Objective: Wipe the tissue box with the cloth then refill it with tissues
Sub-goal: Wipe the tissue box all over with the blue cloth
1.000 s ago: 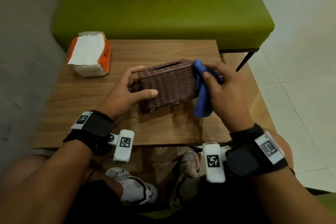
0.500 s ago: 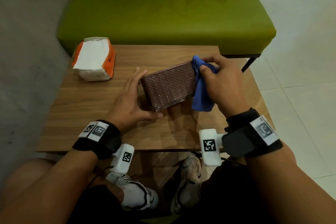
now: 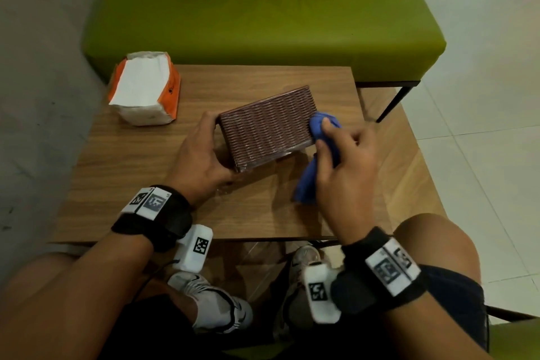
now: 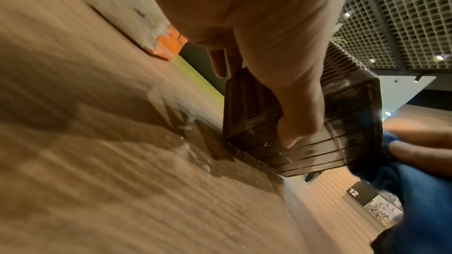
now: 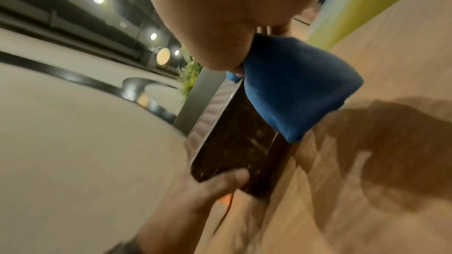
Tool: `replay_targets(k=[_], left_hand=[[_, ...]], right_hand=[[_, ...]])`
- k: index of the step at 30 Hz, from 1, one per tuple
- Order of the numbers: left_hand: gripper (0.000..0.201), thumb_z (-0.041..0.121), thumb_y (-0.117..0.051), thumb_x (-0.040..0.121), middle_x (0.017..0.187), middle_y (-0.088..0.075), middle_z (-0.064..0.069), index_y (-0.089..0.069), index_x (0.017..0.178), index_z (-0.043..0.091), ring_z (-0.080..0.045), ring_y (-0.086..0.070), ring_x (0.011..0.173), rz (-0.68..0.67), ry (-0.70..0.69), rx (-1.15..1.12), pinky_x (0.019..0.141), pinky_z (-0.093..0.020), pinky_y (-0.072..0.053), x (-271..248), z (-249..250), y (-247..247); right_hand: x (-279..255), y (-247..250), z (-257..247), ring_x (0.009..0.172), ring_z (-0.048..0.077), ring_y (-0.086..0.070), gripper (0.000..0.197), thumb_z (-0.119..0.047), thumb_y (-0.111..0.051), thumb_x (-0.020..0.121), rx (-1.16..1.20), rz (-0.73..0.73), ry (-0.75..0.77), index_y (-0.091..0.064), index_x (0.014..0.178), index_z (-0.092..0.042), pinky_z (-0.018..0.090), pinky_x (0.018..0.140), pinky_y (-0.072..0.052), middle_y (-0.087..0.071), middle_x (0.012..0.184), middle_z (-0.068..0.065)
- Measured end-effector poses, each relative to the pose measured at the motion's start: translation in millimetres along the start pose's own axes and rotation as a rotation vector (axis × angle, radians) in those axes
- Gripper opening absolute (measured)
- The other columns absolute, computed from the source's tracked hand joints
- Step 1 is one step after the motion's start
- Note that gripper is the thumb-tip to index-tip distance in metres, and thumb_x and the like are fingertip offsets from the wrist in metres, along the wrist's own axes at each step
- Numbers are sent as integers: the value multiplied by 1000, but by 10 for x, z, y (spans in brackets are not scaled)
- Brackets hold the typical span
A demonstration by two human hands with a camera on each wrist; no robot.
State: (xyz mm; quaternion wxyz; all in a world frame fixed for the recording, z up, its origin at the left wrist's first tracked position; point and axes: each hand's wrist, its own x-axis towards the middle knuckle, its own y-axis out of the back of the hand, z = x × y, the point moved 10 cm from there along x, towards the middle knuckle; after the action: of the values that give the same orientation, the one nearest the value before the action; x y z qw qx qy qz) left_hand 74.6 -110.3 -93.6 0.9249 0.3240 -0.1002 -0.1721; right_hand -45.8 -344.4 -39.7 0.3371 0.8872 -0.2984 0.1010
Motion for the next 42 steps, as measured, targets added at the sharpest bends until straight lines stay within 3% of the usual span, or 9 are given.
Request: replay_targets(k=[5, 10, 15, 21, 26, 29, 32, 38, 42], left_hand=[[99, 31, -104, 61, 140, -59, 14, -46, 141, 33, -4, -54, 131, -5, -6, 13, 105, -24, -43, -3, 10, 8], [97, 30, -103, 64, 134, -53, 22, -45, 142, 32, 12, -47, 122, -20, 2, 27, 92, -5, -36, -13, -35, -30], [96, 16, -102, 61, 122, -54, 29, -44, 135, 34, 27, -49, 112, -25, -23, 16, 91, 2, -36, -6, -31, -29], [98, 25, -102, 65, 134, -53, 17, -45, 144, 26, 9, -48, 121, -13, -52, 48, 93, -1, -37, -29, 31, -48], [87, 15, -99, 68, 129, -63, 12, -48, 138, 28, -2, -61, 118, -16, -64, -21, 97, -19, -50, -24, 35, -35], [94, 25, -102, 63, 126, -54, 25, -48, 140, 26, 6, -52, 120, -23, -59, 4, 94, -2, -38, -35, 26, -22], [95, 29, -102, 64, 130, -51, 21, -45, 141, 27, 11, -50, 117, -21, -53, 22, 92, -3, -38, -25, 41, -59], [80, 6, -95, 70, 126, -62, 7, -52, 136, 18, 0, -58, 112, 5, -78, -6, 96, -20, -49, -12, 55, -32], [94, 26, -101, 65, 131, -52, 15, -46, 141, 24, 20, -48, 110, -32, -82, 25, 93, 3, -36, -30, 58, -68]], right_hand=[[-229, -242, -278, 96, 17, -52, 28, -4, -64, 102, -84, -147, 191, -72, 130, -6, 20, 80, -44, -52, 111, 10], [-97, 17, -112, 87, 3, -43, 19, -4, -64, 102, -97, 30, 35, -72, 119, -5, 5, 79, -36, -51, 106, 6], [-602, -511, -660, 92, 19, -51, 33, -9, -62, 103, -149, -362, 325, -68, 135, -6, 28, 70, -44, -52, 112, 11], [-127, 39, -135, 89, 4, -44, 22, -3, -63, 101, -83, 41, 23, -73, 120, -5, 11, 78, -42, -52, 107, 8], [-689, -612, -774, 94, 19, -50, 34, -7, -64, 102, -126, -358, 337, -67, 136, -5, 28, 73, -43, -51, 110, 11], [-353, -320, -395, 94, 18, -52, 33, -4, -63, 99, -82, -207, 231, -71, 131, -8, 25, 76, -45, -52, 111, 9], [-223, -83, -230, 90, 13, -51, 24, -8, -61, 103, -67, -46, 83, -73, 124, -8, 18, 75, -43, -51, 110, 6], [-739, -654, -795, 96, 22, -53, 34, -7, -62, 101, -34, -388, 348, -70, 133, -8, 37, 74, -51, -51, 112, 11], [-275, -105, -191, 97, 13, -52, 33, -1, -63, 98, -37, -99, 145, -74, 128, -10, 21, 81, -47, -52, 111, 9]])
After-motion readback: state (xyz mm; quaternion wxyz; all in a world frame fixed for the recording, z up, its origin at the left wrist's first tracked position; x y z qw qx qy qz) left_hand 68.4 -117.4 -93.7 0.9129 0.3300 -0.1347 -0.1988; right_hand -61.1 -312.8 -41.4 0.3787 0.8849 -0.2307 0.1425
